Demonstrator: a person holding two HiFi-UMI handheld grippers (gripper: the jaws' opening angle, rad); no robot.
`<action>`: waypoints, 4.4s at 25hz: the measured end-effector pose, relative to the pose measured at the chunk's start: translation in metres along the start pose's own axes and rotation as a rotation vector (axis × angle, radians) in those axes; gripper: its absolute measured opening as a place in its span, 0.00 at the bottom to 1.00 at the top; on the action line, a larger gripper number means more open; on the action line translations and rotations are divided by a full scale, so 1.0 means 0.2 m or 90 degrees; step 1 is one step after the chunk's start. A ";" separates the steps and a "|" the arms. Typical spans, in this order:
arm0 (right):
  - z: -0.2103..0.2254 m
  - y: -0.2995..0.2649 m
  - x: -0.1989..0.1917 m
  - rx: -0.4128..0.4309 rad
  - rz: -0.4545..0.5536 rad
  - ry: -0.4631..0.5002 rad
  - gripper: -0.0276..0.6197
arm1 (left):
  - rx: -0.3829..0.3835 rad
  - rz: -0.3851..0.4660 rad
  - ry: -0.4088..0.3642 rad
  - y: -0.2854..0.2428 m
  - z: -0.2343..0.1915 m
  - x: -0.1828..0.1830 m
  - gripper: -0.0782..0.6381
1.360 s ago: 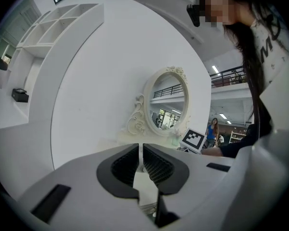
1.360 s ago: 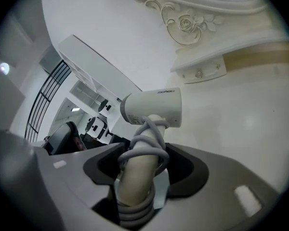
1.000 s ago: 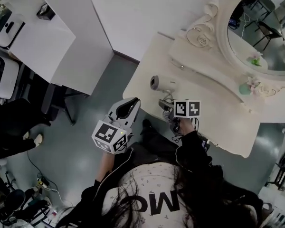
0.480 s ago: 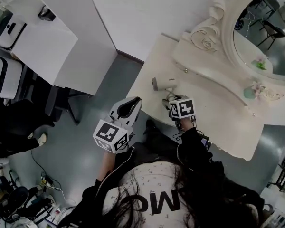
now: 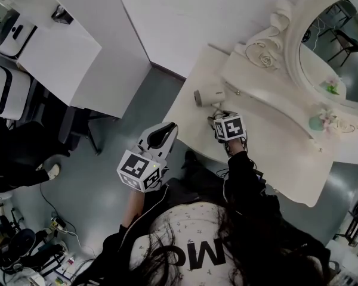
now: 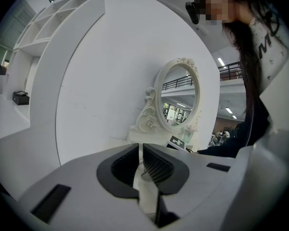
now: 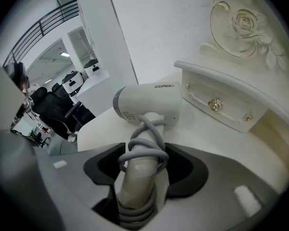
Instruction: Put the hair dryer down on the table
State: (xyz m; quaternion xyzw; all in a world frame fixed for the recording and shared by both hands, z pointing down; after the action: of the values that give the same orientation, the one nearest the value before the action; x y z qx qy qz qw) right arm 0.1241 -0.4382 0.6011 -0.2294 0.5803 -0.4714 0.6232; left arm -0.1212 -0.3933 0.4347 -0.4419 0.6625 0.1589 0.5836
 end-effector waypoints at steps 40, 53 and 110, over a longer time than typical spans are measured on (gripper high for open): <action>-0.35 0.69 -0.01 0.126 0.343 -0.072 0.50 | -0.013 0.031 -0.020 0.30 0.12 -0.06 0.13; -0.82 1.02 -0.37 0.182 0.430 -0.083 0.48 | -0.046 0.057 -0.029 0.71 0.39 -0.27 0.13; -1.04 1.85 -1.83 0.226 0.429 -0.017 0.14 | -0.056 0.022 -0.059 1.24 1.88 -0.90 0.13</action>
State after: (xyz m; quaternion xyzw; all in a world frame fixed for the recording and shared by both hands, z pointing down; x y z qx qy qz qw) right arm 0.0918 0.0957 0.4325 0.0794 0.5243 -0.3298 0.7810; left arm -0.0883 0.0903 0.4216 -0.4476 0.6349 0.2179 0.5908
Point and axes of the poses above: the fingertips, and each gripper's own axes: y backward along the fingers, z to its right, x out of its top, the point moved 8 cm from there along y, backward along the fingers, and after that the axes turned 1 degree about x, right-handed, at the moved point
